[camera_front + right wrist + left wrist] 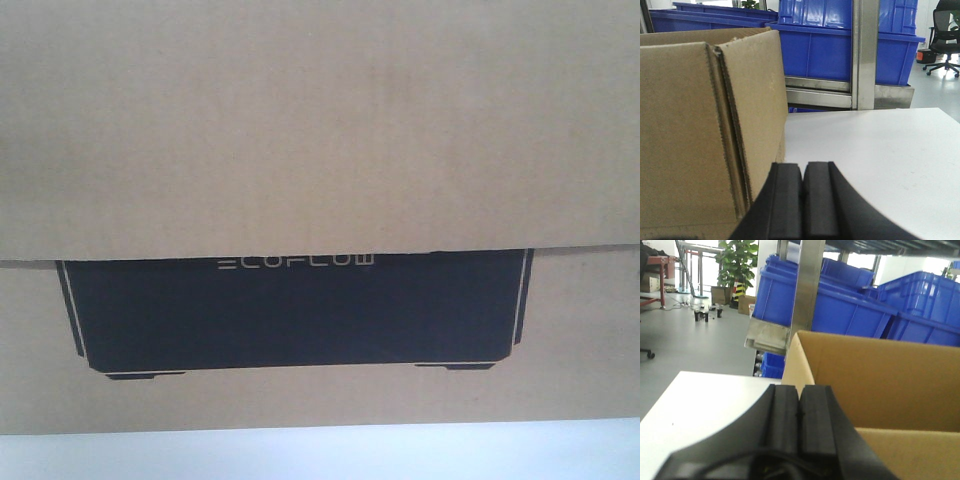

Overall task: Grab box from left shelf to table start
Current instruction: 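Raise both open grippers clear of the box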

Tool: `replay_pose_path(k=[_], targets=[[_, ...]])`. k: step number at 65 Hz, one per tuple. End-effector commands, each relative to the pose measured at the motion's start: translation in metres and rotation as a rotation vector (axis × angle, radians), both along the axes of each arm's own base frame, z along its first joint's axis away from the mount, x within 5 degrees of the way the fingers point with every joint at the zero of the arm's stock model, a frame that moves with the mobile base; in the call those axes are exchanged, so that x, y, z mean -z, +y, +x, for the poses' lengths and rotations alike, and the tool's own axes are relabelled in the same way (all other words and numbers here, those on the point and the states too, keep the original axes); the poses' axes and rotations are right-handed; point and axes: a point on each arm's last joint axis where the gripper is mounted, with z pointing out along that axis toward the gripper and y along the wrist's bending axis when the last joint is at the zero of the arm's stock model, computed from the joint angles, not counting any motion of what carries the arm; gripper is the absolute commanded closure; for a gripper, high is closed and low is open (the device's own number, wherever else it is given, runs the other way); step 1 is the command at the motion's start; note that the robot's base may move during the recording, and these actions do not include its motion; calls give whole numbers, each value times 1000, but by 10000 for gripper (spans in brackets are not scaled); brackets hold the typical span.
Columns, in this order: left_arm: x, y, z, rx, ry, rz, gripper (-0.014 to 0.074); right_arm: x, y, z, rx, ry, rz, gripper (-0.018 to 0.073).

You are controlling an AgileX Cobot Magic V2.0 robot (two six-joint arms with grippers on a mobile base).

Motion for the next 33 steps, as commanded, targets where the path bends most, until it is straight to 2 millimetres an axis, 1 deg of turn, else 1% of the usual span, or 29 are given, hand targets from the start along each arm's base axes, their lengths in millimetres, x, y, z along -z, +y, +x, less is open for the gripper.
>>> replay_pose_path(k=[1,2,3,8,14,23,28,33], targets=[[-9,-2,-4,37,-68,33,689,-14,0,-2,5,-112,-6,510],[-7,-2,-5,45,-61,39,689,-14,0,-2,5,-112,-6,510],[-5,-2,-6,47,-68,84,689,-14,0,-2,5,-112,-6,510],[1,-2,-11,53,-72,202,689,-14,0,-2,5,-112,-6,510],[12,-1,-15,39,-36,209,689,-14,0,-2,5,-112,-6,510],[35,-5,-17,33,-34,190,689,-14,0,-2,5,-112,-6,510],[48,-10,-13,17,-61,180,689,-14,0,-2,5,-112,-6,510],[59,-12,-6,-17,-95,129,689,-14,0,-2,5,-112,-6,510]])
